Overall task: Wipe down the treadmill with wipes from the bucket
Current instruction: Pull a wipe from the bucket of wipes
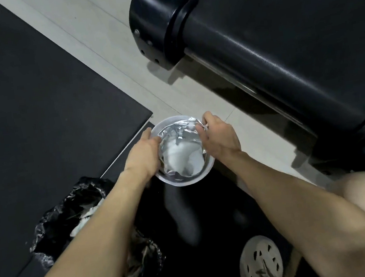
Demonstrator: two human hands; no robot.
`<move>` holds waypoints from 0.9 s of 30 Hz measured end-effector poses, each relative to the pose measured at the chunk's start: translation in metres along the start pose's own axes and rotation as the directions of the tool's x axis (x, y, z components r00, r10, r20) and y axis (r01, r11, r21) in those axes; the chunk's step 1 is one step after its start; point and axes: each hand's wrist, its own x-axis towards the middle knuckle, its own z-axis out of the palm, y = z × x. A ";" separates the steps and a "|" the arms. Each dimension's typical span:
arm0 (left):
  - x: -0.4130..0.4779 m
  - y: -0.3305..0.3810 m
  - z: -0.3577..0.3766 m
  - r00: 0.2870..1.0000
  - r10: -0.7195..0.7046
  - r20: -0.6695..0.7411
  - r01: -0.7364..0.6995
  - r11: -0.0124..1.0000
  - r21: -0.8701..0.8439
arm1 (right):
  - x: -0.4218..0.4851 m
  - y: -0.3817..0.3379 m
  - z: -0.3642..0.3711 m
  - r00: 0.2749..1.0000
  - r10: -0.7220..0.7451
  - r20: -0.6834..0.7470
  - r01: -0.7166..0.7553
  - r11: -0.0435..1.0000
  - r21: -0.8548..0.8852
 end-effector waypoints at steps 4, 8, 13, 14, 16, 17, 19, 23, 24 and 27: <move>0.010 -0.002 -0.004 0.999 0.033 -0.027 -0.033 0.999 0.001 | 0.002 -0.004 0.009 0.999 -0.024 -0.037 0.021 0.998 -0.065; -0.009 0.025 -0.001 0.980 0.042 -0.194 0.013 0.962 0.272 | 0.003 0.002 0.015 0.998 -0.037 -0.043 0.036 0.999 -0.027; -0.032 0.065 0.005 0.982 0.185 -0.020 -0.184 0.981 0.055 | 0.024 0.005 -0.008 0.955 -0.089 0.282 0.113 0.991 -0.070; -0.029 0.069 0.006 0.991 0.128 0.031 -0.125 0.988 -0.092 | 0.031 0.004 -0.018 0.923 -0.108 0.369 0.149 0.985 -0.085; -0.020 0.071 0.013 0.998 0.030 0.046 -0.017 0.967 -0.254 | 0.042 0.004 -0.029 0.876 -0.128 0.465 0.204 0.972 -0.119; -0.015 0.074 0.015 0.999 -0.004 0.039 0.015 0.958 -0.285 | 0.045 0.004 -0.029 0.869 -0.136 0.476 0.224 0.966 -0.132; -0.004 0.081 0.020 0.999 -0.039 0.018 0.042 0.961 -0.274 | 0.049 0.007 -0.023 0.865 -0.173 0.472 0.265 0.955 -0.134; 0.008 0.089 0.027 0.990 -0.138 0.011 0.136 0.962 -0.238 | 0.059 0.012 -0.018 0.855 -0.213 0.474 0.315 0.937 -0.147; 0.009 0.091 0.027 0.989 -0.144 0.016 0.144 0.962 -0.233 | 0.061 0.013 -0.020 0.852 -0.215 0.478 0.317 0.938 -0.143; 0.009 0.091 0.024 0.985 -0.168 0.045 0.174 0.958 -0.229 | 0.062 0.015 -0.021 0.848 -0.222 0.480 0.313 0.942 -0.118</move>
